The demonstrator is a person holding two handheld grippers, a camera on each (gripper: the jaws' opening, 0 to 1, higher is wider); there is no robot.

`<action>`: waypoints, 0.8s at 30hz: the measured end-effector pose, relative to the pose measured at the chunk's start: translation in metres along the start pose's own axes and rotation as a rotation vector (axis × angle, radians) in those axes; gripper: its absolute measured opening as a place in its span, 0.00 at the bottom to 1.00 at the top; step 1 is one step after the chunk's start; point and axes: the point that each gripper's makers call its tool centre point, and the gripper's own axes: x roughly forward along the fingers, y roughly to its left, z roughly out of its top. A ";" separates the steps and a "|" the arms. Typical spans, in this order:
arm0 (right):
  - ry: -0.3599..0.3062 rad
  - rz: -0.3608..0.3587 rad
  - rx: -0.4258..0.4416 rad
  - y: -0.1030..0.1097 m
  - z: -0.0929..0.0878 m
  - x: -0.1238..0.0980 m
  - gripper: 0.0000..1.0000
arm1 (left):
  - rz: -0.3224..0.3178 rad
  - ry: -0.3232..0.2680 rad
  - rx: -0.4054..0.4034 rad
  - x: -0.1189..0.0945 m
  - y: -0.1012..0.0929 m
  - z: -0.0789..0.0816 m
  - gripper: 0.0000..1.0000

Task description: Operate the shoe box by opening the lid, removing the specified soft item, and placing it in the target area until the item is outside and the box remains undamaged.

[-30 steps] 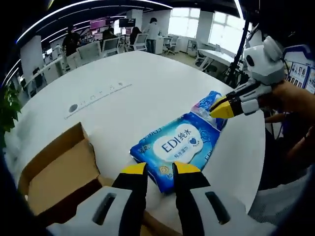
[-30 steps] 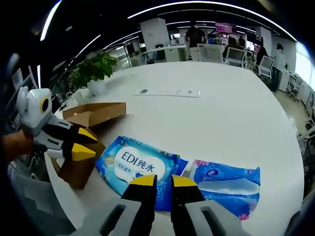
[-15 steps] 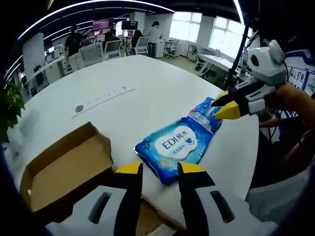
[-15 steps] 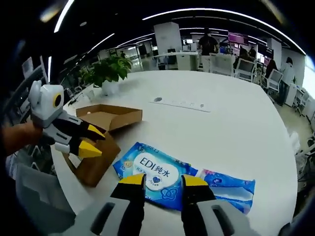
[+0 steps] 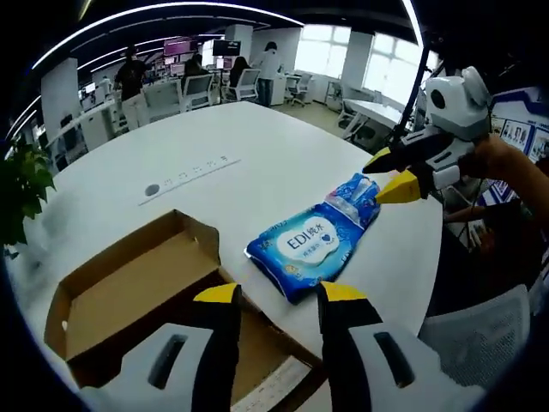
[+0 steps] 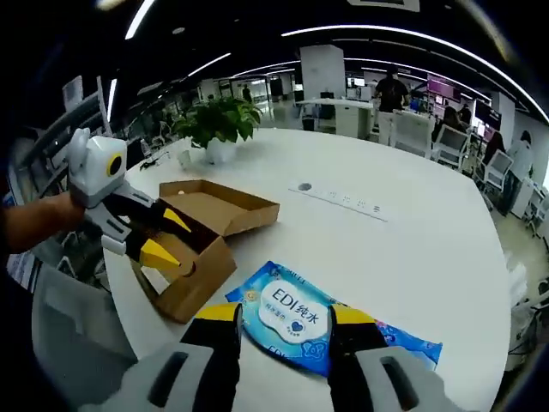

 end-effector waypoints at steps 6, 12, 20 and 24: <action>0.009 0.060 -0.085 0.019 0.012 0.003 0.46 | 0.023 0.004 -0.007 -0.019 0.010 -0.008 0.38; 0.020 0.148 -0.163 0.042 0.019 0.010 0.49 | 0.065 0.006 -0.034 -0.039 0.026 -0.021 0.41; 0.023 0.241 -0.254 0.079 0.033 0.023 0.50 | 0.119 0.009 -0.061 -0.064 0.047 -0.044 0.43; 0.042 0.281 -0.314 0.093 0.035 0.029 0.51 | 0.158 0.005 -0.090 -0.081 0.062 -0.057 0.43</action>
